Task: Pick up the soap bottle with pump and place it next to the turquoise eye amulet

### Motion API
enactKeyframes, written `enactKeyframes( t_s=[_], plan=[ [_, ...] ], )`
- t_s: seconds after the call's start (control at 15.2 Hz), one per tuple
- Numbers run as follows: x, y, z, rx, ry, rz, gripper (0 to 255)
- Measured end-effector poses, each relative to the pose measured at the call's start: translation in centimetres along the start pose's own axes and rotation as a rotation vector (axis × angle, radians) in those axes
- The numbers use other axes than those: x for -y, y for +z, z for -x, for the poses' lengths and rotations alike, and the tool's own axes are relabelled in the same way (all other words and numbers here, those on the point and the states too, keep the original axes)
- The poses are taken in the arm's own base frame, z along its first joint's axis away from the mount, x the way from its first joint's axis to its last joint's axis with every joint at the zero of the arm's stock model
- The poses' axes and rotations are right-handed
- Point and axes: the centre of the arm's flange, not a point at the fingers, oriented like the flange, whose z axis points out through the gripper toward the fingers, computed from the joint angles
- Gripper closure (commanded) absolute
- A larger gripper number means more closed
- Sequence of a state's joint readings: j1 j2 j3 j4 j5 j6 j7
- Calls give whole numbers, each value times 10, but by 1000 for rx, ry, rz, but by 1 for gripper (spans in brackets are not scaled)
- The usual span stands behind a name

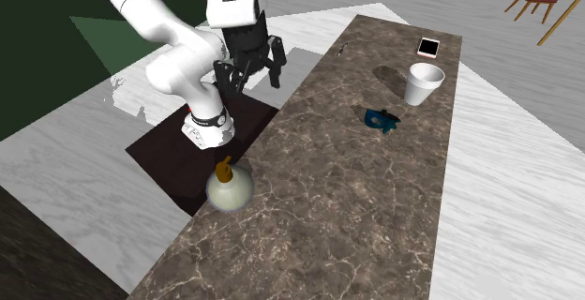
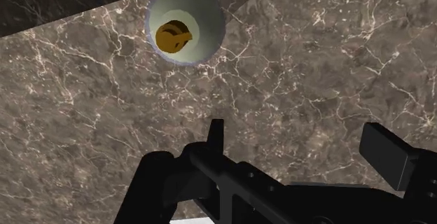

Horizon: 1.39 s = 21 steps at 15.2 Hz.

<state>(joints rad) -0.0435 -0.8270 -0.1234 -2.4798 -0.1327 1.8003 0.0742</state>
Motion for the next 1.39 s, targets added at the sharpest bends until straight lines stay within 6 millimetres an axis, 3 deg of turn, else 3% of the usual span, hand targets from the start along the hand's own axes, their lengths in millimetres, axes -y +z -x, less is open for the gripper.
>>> enactKeyframes(
  t_s=[0.4,0.86,1.39],
  plan=[
    [-44,67,11,60,2,33,0],
    [-96,129,26,127,5,71,0],
    [-103,174,33,136,4,76,0]
  ],
)
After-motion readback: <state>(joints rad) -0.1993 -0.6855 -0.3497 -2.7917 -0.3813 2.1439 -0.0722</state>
